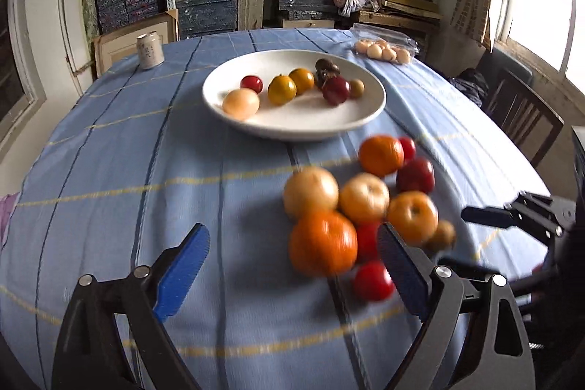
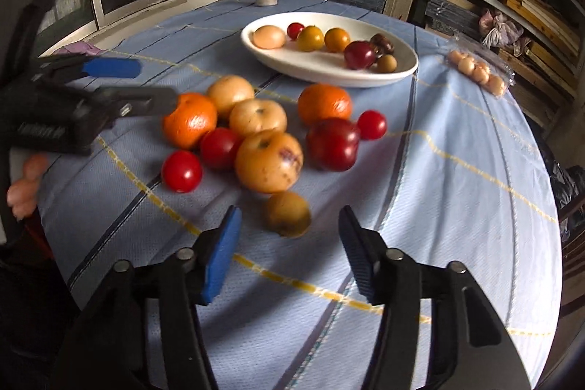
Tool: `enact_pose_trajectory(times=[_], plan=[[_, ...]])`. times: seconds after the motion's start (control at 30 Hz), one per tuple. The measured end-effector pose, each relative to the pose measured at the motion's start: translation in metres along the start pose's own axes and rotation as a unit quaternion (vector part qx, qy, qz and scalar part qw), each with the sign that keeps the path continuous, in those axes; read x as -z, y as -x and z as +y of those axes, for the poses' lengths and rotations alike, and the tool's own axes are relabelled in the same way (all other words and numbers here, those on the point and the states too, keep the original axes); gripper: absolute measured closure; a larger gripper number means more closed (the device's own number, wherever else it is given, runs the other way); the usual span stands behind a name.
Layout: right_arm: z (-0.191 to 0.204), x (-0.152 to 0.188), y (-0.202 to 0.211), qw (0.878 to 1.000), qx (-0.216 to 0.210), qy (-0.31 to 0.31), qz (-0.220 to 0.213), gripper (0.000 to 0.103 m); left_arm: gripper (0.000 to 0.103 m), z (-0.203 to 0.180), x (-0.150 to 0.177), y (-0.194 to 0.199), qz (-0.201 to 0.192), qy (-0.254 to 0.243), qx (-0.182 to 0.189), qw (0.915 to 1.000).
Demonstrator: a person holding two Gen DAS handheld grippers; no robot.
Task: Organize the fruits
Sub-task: 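Move both grippers back to the pile and grasp another brown kiwi-like fruit with the right, then grasp a red tomato with the left gripper while the right holds its kiwi-like fruit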
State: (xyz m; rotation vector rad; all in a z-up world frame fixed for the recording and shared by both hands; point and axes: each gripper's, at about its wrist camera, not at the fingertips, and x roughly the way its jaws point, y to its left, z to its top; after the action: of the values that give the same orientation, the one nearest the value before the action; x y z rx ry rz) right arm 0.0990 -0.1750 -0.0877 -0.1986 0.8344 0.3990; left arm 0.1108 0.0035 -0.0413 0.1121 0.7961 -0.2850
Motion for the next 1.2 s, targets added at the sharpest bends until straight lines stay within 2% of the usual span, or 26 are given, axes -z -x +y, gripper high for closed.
enact_pose_trajectory(times=[0.1,0.2,0.37,0.5,0.57,0.6,0.67,0.73,0.8,0.9,1.2], plan=[[0.003,0.002,-0.005,1.0,0.003,-0.002,0.002,0.056,0.01,-0.004,0.017,0.007,0.004,-0.001,0.003,1.0],[0.006,0.002,-0.01,1.0,0.003,-0.002,0.008,0.074,0.01,-0.009,0.027,0.009,0.01,-0.008,0.002,0.9999],[0.004,0.004,-0.003,1.0,0.01,-0.013,-0.005,0.076,0.01,-0.027,0.037,0.01,0.006,-0.031,-0.002,0.9995],[-0.005,0.007,0.015,0.999,0.012,-0.036,-0.019,0.075,0.01,-0.039,0.036,0.006,0.004,-0.036,0.008,0.9993],[-0.008,0.011,0.021,0.999,0.016,-0.046,-0.021,0.075,0.013,-0.043,0.035,0.001,0.001,-0.035,0.0,0.9994],[-0.01,0.013,0.025,0.998,0.018,-0.051,-0.022,0.075,0.015,-0.044,0.035,-0.002,0.0,-0.035,-0.009,0.9994],[-0.012,0.016,0.03,0.998,0.018,-0.057,-0.023,0.075,0.036,-0.047,0.035,-0.009,0.004,-0.033,-0.023,0.9992],[-0.012,0.02,0.032,0.998,0.02,-0.059,-0.024,0.075,0.053,-0.049,0.035,-0.015,0.018,-0.031,-0.007,0.9993],[-0.013,0.022,0.033,0.998,0.018,-0.063,-0.024,0.075,0.06,-0.052,0.038,-0.024,0.033,-0.035,-0.007,0.9988],[-0.014,0.024,0.033,0.997,0.015,-0.067,-0.023,0.075,0.072,-0.052,0.038,-0.026,0.033,-0.031,-0.003,0.999],[-0.019,0.029,0.027,0.997,0.009,-0.08,-0.02,0.075,0.072,-0.046,0.037,-0.009,0.008,-0.009,0.014,0.9998]])
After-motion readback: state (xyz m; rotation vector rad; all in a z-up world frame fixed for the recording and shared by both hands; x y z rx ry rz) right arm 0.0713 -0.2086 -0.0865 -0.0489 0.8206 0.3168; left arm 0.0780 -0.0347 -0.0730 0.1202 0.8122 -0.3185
